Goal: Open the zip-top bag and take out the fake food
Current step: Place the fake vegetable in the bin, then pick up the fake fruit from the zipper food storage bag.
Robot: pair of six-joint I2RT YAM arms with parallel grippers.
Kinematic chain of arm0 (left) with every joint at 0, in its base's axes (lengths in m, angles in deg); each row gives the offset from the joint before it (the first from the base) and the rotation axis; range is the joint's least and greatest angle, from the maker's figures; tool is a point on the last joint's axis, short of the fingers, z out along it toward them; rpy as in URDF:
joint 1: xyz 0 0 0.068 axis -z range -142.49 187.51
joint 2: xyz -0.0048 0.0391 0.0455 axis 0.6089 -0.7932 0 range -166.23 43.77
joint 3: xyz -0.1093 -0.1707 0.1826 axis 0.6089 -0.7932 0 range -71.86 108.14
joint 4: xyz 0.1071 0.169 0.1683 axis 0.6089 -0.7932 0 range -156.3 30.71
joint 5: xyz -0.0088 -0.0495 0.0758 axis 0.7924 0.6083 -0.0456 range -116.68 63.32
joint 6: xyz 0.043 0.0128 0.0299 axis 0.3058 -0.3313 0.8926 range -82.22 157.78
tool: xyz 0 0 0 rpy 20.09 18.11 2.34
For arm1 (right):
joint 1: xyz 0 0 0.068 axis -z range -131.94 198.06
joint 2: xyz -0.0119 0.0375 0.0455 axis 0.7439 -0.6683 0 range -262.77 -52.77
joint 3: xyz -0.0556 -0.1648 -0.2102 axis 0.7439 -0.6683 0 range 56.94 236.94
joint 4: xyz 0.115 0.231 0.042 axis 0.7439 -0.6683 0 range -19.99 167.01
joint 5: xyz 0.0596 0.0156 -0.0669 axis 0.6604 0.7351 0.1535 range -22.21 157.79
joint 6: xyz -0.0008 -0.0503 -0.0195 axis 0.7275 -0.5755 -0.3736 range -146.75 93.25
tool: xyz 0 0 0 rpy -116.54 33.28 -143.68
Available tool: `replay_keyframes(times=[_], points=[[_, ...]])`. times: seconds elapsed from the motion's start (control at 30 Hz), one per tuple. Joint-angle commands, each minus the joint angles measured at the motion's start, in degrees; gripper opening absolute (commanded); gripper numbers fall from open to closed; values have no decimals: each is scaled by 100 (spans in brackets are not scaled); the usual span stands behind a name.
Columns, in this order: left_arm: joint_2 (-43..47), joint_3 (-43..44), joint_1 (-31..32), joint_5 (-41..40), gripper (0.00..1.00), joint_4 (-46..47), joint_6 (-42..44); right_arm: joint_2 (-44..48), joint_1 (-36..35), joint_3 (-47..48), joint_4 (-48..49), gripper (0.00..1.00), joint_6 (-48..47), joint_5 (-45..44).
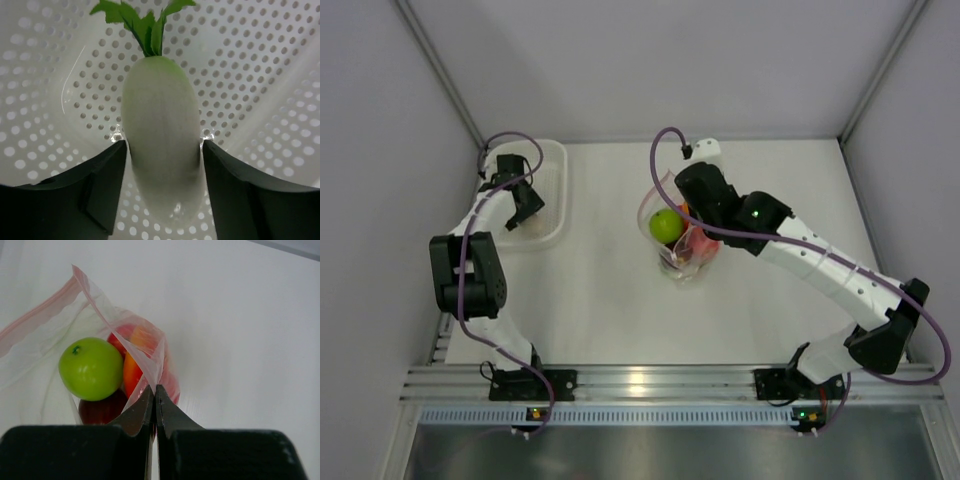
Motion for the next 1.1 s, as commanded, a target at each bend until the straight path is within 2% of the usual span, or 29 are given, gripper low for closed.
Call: replay_keyframes(times=[0.0, 0.03, 0.07, 0.1, 0.17, 0.33, 0.37, 0.43, 0.47, 0.67, 0.83, 0.97, 1.07], points=[[204, 39, -17, 87, 71, 434, -54, 113, 42, 83, 267, 0, -40, 222], [248, 47, -25, 200, 78, 434, -10, 113, 42, 84, 275, 0, -40, 265], [335, 65, -25, 253, 80, 434, 33, 113, 33, 92, 267, 0, -23, 344], [414, 56, -17, 306, 92, 434, 86, 131, 42, 101, 258, 0, -23, 371], [564, 39, -17, 455, 98, 417, 157, 166, 42, 93, 275, 0, 4, 441], [1547, -111, 1, 1308, 96, 417, 210, 192, 42, 163, 267, 0, 48, 521], [1714, -119, 175, 1300, 96, 408, 297, 192, 33, 172, 284, 0, 56, 538], [2144, 3, 587, 713, 98, 216, 490, 192, 33, 180, 284, 0, 83, 556], [2260, 64, 1086, 633, 98, 23, 517, 192, 42, 189, 258, 0, 135, 625], [3252, 232, 2372, 843, 98, -32, 377, 342, 33, -48, 398, 0, 302, 793], [3605, 469, 3181, 1264, 97, -14, 157, 386, 33, -118, 433, 0, 364, 863], [3650, 662, 3569, 1816, 96, 3, 69, 447, 42, -224, 574, 0, 425, 1109], [3553, 794, 3858, 1941, 94, 30, 69, 526, 33, -320, 715, 0, 461, 1215]])
